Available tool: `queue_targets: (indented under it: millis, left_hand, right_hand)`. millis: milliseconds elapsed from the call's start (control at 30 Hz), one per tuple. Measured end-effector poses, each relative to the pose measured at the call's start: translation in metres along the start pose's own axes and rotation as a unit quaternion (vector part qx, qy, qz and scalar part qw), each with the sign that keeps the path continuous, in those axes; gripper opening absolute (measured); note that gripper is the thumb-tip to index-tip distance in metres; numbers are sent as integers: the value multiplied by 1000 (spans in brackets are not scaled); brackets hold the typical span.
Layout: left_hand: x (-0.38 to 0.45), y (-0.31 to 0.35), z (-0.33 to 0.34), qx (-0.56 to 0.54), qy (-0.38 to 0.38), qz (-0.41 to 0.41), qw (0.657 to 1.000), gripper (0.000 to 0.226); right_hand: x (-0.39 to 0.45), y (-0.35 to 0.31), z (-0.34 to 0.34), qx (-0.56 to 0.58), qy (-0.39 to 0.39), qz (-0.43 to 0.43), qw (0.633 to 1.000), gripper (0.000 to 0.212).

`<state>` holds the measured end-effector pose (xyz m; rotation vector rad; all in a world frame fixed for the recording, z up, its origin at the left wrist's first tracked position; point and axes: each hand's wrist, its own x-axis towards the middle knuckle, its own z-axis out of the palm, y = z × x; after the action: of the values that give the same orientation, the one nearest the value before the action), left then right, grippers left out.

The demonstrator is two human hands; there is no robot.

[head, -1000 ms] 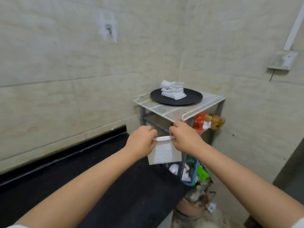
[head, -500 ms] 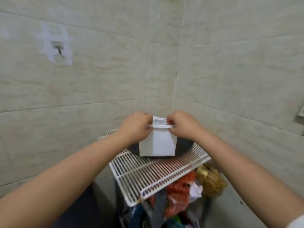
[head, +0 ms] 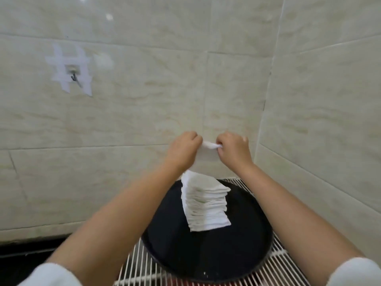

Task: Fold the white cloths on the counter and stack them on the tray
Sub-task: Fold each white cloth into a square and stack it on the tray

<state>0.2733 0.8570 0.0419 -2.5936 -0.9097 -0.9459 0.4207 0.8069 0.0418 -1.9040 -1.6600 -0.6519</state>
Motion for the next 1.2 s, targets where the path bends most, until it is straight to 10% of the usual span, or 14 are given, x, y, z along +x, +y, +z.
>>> queue_targets:
  millis: [167, 433, 733, 933, 1200]
  left_hand:
    - [-37, 6, 50, -63, -182, -24, 981, 21]
    - [-57, 8, 47, -70, -222, -30, 972, 33]
    - [-117, -33, -17, 71, -132, -217, 965, 39]
    - [-255, -94, -148, 247, -165, -416, 860, 50]
    - [-515, -106, -354, 367, -186, -654, 635, 55]
  right_hand:
    - [-45, 29, 55, 22, -203, -18, 979, 21]
    - [-54, 36, 47, 56, -353, -32, 933, 14]
    - [-23, -45, 23, 67, -290, -185, 937, 41]
    - [-45, -246, 18, 121, -260, -345, 893, 54]
    - [-179, -549, -48, 181, -303, -508, 786, 66]
